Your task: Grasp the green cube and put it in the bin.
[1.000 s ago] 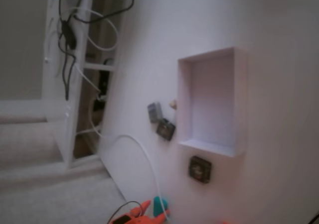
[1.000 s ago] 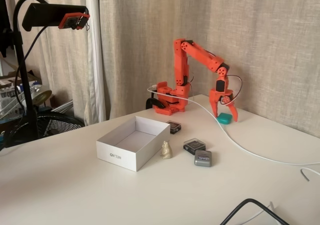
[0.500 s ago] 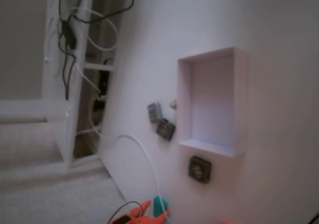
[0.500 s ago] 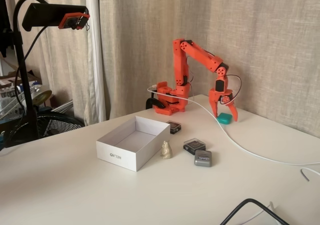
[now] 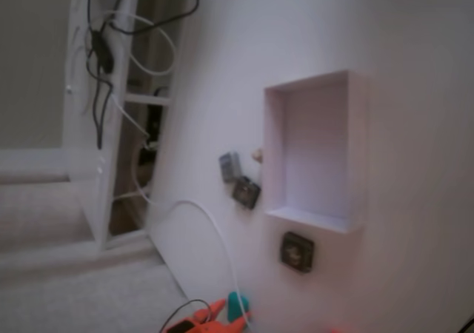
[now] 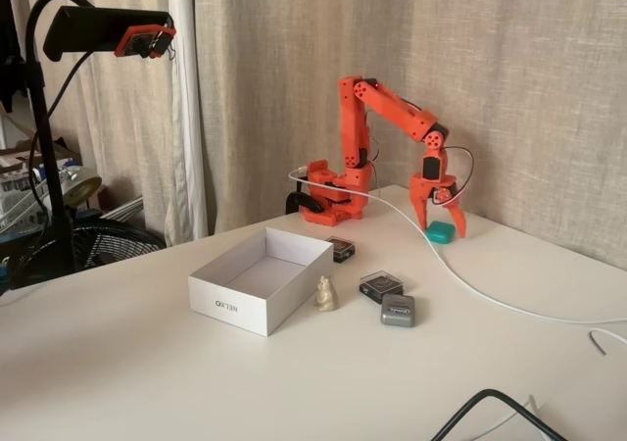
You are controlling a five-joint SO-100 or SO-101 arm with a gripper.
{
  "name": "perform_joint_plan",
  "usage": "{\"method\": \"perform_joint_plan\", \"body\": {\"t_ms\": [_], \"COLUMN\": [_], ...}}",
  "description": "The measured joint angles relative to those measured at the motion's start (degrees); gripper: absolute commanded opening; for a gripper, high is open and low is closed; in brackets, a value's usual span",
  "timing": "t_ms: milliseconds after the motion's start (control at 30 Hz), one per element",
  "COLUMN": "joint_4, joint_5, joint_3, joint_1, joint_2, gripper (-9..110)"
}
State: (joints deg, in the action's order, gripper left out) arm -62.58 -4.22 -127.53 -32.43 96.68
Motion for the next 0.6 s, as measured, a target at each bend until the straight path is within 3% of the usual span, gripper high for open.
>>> {"method": "perform_joint_plan", "body": {"t_ms": [367, 600], "joint_4": [-1.8, -3.5], "joint_5": [0.0, 0.0], "joint_3": [1.6, 11.3], "joint_1": [-0.1, 2.7], "joint_2": [-0.2, -0.2], "gripper": [17, 17]}}
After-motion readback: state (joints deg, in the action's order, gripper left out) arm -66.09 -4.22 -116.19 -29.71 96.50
